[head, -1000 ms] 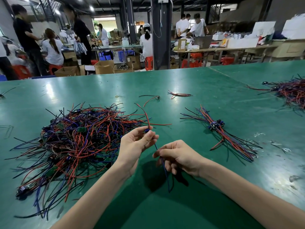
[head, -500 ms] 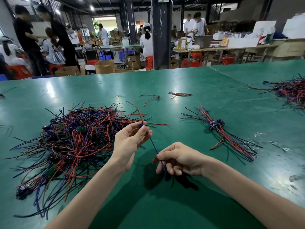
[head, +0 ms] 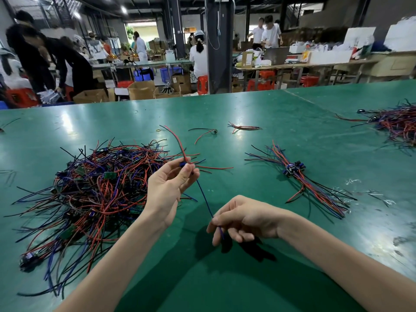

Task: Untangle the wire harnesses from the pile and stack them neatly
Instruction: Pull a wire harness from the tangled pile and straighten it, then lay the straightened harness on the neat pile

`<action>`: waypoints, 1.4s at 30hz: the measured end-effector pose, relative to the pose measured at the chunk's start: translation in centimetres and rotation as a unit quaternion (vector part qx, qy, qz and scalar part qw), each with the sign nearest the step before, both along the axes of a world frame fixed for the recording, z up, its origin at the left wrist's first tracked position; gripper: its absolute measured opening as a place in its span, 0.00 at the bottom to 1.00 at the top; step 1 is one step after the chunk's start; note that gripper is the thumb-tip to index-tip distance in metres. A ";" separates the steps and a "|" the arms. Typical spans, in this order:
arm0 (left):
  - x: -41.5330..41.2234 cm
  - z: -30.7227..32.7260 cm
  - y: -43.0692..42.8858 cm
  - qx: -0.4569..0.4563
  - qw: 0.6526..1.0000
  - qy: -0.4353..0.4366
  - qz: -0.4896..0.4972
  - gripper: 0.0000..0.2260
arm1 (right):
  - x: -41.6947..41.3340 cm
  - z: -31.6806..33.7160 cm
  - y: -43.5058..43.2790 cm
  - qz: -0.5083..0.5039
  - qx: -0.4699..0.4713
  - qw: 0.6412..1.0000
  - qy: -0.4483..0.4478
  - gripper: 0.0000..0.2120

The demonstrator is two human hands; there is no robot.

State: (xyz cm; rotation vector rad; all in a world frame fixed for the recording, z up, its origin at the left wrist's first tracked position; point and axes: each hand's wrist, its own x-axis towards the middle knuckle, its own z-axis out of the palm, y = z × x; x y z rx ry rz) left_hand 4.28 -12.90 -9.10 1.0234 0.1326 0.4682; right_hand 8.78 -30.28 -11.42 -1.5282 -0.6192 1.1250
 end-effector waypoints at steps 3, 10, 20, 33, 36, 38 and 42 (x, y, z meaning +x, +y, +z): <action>0.1 -0.1 0.3 0.002 1.000 0.009 0.011 0.06 | 0.0 0.2 -0.2 0.035 0.002 0.999 -0.017 0.07; 0.3 -0.5 0.6 -0.001 1.000 0.020 0.020 0.04 | 0.2 0.8 -0.8 0.091 0.003 0.995 -0.031 0.09; 0.0 -1.3 -0.2 -0.032 0.998 0.045 -0.016 0.04 | 1.0 1.7 -1.6 0.149 -0.036 0.987 -0.051 0.14; -0.8 -2.5 -2.5 0.106 0.972 0.181 -0.105 0.05 | 0.9 0.2 0.0 -0.143 0.058 0.986 -0.071 0.06; -0.8 -2.5 -2.2 0.148 0.963 0.197 -0.108 0.07 | 0.8 0.4 0.1 -0.173 0.068 0.979 -0.081 0.04; -0.8 -2.2 -2.2 0.136 0.963 0.197 -0.124 0.09 | 1.1 0.8 -0.1 -0.199 0.074 0.973 -0.087 0.04; -1.1 -1.9 -2.4 0.149 0.959 0.201 -0.130 0.08 | 2.7 2.6 -1.6 -0.290 0.115 0.946 -0.090 0.04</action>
